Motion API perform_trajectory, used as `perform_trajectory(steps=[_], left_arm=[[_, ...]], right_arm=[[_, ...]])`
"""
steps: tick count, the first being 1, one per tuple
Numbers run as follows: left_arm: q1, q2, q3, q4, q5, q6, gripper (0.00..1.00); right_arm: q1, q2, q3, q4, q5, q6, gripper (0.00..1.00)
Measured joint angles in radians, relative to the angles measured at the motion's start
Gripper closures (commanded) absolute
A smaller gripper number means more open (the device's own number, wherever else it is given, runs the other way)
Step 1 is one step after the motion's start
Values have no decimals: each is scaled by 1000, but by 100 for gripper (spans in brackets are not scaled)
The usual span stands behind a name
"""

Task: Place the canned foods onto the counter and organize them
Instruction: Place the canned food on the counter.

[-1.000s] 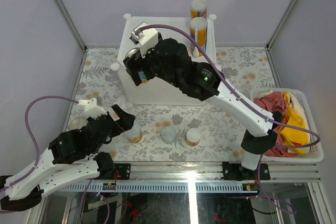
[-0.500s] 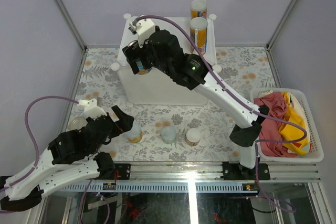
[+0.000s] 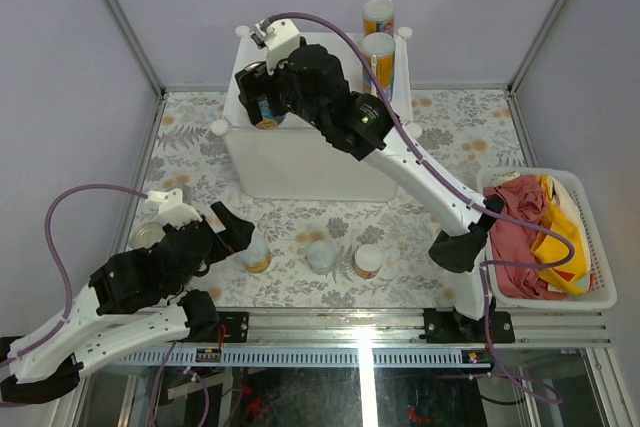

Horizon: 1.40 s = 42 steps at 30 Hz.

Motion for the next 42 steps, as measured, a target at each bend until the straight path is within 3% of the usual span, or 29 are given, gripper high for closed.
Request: perform_trajectory(steps=[23, 42], left_arm=[[0, -6, -18, 0, 1, 0, 0], [0, 4, -27, 40, 2, 64, 0]], right_arm=[[-129, 112, 85, 85, -11, 14, 94], [-194, 142, 95, 90, 113, -25, 90]])
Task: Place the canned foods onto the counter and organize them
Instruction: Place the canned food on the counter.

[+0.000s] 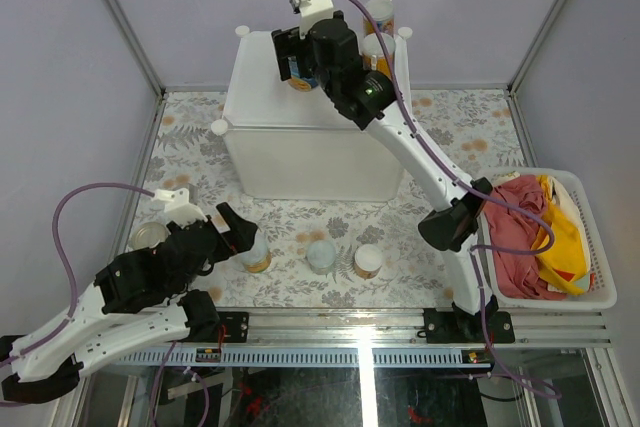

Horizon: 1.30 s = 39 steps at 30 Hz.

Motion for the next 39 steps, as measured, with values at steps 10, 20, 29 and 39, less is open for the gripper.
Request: perform_trajectory(steps=[10, 20, 29, 39], left_arm=[[0, 14, -16, 54, 13, 35, 0], [0, 58, -17, 95, 21, 67, 0], [0, 65, -18, 113, 22, 78, 0], [0, 65, -18, 113, 22, 79, 0]], right_arm=[[-72, 0, 0, -11, 25, 42, 88], [-85, 0, 0, -19, 21, 79, 74], [-88, 1, 0, -19, 21, 92, 48], [-88, 2, 0, -19, 22, 98, 22]])
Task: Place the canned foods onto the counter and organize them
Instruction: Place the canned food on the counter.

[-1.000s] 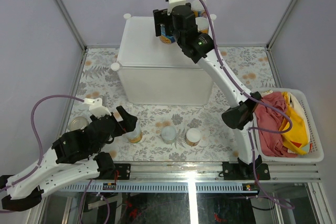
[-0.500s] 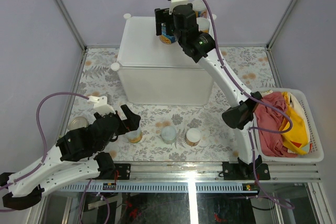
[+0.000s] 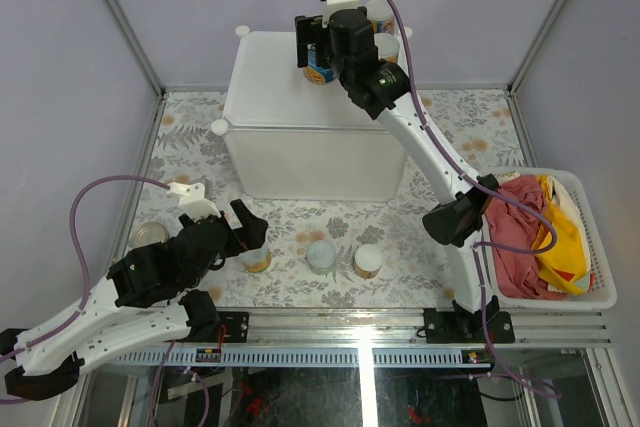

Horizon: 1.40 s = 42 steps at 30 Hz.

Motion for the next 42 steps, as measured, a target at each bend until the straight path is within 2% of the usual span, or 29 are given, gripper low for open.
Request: perform_trajectory(steps=[5, 11, 17, 22, 34, 42], left_arm=[[0, 0, 0, 0, 0, 0, 0], [0, 0, 0, 0, 0, 0, 0], [0, 0, 0, 0, 0, 0, 0], [0, 0, 0, 0, 0, 7, 0], [0, 0, 0, 0, 0, 16, 0], [0, 0, 2, 0, 0, 24, 0]], right_arm=[[0, 0, 0, 0, 0, 0, 17], [0, 0, 0, 0, 0, 0, 15], [0, 0, 0, 0, 0, 0, 5], [0, 0, 0, 1, 0, 0, 1], [-2, 0, 0, 42, -10, -1, 0], [5, -1, 9, 164, -12, -30, 0]])
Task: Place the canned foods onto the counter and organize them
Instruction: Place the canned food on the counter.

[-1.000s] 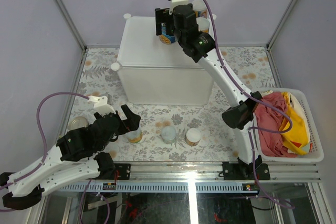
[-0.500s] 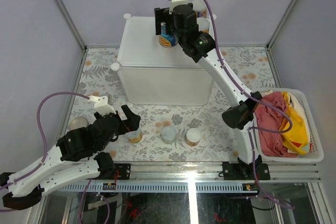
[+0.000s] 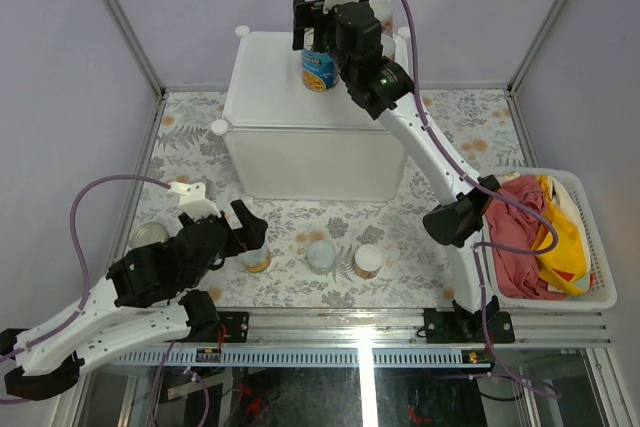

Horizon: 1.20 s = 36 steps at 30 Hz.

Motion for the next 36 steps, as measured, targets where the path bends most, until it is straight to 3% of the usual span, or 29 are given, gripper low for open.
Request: perform_trajectory(steps=[22, 28, 36], left_arm=[[0, 35, 174, 61, -46, 123, 0], [0, 144, 250, 185, -58, 235, 0], [5, 374, 385, 400, -63, 440, 0]], right_arm=[[105, -98, -6, 69, -3, -101, 0], [134, -185, -56, 84, 6, -128, 0], [144, -402, -282, 151, 64, -166, 0]])
